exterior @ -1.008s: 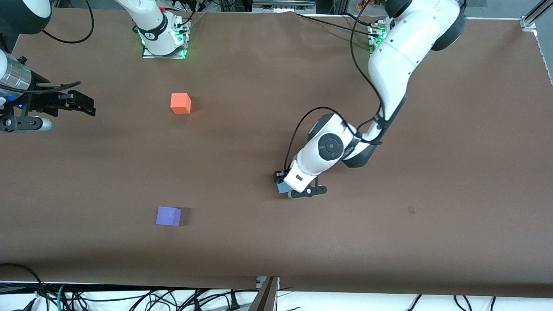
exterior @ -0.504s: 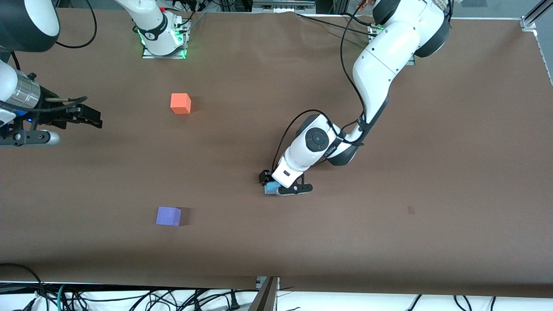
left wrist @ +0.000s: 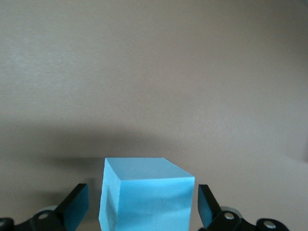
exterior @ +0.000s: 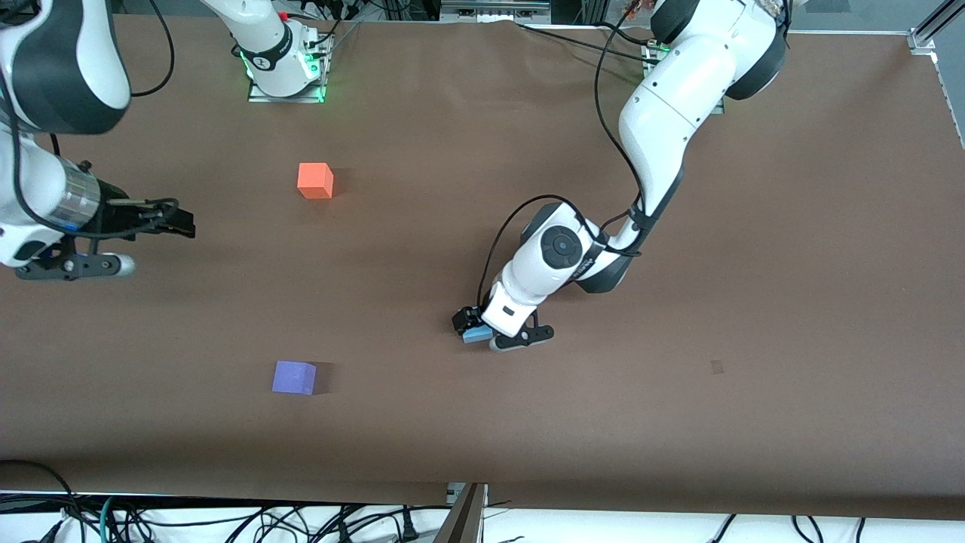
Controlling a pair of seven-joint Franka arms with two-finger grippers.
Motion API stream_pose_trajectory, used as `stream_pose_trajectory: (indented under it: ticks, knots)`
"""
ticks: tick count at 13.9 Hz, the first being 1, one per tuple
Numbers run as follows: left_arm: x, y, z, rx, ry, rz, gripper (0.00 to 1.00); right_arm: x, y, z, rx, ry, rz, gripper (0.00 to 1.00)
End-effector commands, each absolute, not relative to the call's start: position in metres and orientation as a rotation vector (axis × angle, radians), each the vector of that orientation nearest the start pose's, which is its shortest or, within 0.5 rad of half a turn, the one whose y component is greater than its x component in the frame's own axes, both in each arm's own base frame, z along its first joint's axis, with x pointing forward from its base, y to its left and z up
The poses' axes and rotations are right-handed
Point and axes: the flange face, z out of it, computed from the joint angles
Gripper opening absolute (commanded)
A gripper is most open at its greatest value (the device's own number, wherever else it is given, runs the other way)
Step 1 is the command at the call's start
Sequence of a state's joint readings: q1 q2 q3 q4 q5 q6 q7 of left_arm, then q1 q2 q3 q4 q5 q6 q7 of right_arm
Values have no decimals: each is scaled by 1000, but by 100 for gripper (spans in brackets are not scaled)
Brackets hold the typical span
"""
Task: Place blue block between orange and purple blocks
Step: 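Set down the cube, open the left gripper while the right gripper approaches, then grasp the light-blue cube with the right gripper while the left gripper withdraws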
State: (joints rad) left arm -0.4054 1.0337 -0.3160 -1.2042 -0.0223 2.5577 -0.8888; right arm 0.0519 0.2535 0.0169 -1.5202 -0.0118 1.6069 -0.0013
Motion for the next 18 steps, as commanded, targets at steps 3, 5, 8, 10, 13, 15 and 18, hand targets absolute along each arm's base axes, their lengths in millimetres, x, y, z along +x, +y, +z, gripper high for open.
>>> stream_pose_trajectory:
  ticks: [3, 5, 8, 10, 13, 15, 18]
  knots:
    - [666, -410, 275, -3426, -821, 59, 100, 661, 85, 447, -3153, -154, 117, 100]
    - [683, -366, 304, -3378, -851, 85, 100, 670, 133, 427, -3152, -178, 28, 100]
    - [695, -317, 344, -3319, -904, 109, 100, 662, 203, 397, -3157, -23, 27, 100]
    - [712, -252, 369, -3269, -1021, 119, 100, 653, 262, 379, -3144, -79, -44, 100]
    - [712, -158, 429, -3252, -889, 160, 100, 644, 327, 350, -3083, -186, -185, 100]
    - [697, -107, 462, -3273, -615, 235, 100, 635, 367, 331, -3034, -245, -278, 100]
    - [671, -54, 508, -3234, -540, 309, 100, 625, 402, 300, -2981, -299, -364, 100]
